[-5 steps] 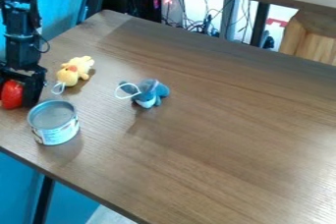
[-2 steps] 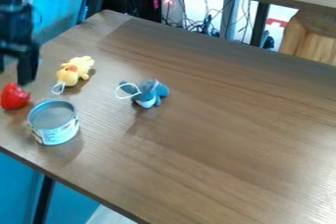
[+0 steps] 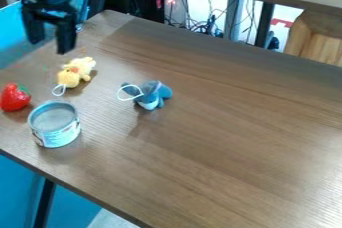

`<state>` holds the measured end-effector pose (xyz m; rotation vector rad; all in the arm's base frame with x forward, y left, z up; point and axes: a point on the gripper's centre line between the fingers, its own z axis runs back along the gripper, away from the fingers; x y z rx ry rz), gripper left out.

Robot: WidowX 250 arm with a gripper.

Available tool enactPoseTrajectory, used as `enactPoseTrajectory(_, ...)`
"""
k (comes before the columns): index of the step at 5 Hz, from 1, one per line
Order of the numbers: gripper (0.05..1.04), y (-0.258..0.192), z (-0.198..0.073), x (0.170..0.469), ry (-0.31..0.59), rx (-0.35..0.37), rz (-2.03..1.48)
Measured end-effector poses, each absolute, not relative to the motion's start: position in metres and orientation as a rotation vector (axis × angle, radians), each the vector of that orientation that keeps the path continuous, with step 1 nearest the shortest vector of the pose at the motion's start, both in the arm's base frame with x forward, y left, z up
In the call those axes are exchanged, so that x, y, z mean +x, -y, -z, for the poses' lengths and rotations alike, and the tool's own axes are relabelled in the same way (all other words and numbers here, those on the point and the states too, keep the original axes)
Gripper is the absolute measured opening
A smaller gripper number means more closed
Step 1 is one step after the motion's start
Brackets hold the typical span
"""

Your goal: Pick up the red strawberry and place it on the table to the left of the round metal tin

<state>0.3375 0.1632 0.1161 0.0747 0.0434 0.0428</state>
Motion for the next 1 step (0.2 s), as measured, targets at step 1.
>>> enactPoseTrajectory(1,1.005,-0.1555,-0.1066,0.3601,-0.087,0.021,-0.024)
